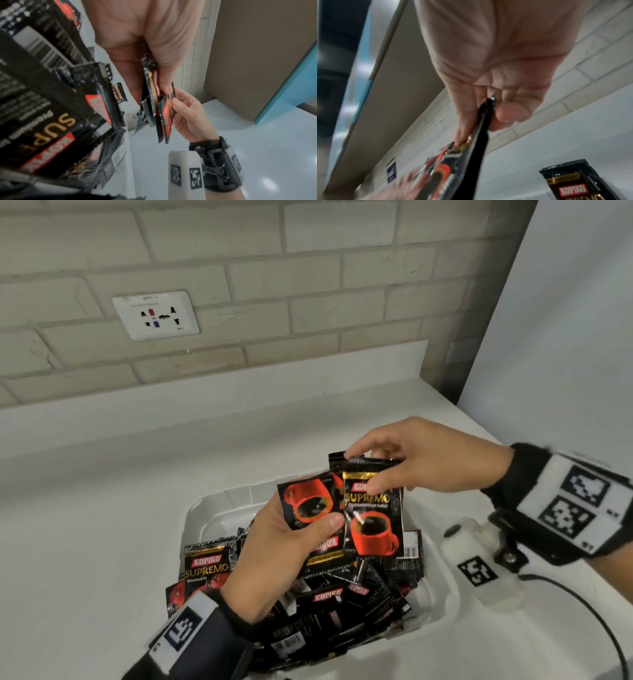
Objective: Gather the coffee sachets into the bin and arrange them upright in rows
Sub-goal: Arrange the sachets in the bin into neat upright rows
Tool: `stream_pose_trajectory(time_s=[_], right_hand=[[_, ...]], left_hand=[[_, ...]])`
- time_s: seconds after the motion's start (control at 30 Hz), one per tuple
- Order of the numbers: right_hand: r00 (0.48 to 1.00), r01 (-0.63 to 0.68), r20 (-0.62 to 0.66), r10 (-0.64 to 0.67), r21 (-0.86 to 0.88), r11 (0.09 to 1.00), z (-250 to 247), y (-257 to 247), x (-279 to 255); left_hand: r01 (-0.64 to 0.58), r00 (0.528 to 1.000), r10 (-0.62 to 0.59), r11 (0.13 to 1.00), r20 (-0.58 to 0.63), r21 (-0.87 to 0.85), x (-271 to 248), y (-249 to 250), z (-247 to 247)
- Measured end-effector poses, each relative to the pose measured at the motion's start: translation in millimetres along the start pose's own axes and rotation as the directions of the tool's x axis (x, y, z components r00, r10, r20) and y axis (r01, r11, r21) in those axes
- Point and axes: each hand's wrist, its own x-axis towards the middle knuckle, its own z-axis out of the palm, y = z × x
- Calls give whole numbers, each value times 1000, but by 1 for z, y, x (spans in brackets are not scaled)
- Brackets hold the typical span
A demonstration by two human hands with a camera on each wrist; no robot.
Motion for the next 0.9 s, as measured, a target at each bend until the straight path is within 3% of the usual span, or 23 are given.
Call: stream_pose_trajectory(time_s=[0.2, 0.37, 0.5, 0.77, 0.9], right_hand=[[988, -26, -155, 17, -56, 998, -29, 18, 25], [996, -84, -46, 72, -336, 938, -9, 40, 58], [995, -92, -19, 95, -486, 869, 10, 49, 72], [999, 9, -27, -43, -738, 675, 19, 56, 79], [997, 27, -21, -69, -776, 630, 14, 57, 78]], left_hand=[[-6, 988, -13, 993, -154, -120, -1, 7, -30], [-59, 981, 17, 976, -194, -209, -6, 18, -50], [-23, 979, -15, 983, -206, -180, -8, 18, -55], [5, 975, -40, 987, -218, -161, -9, 15, -56], [24, 976, -54, 990, -211, -141, -8, 14, -53]])
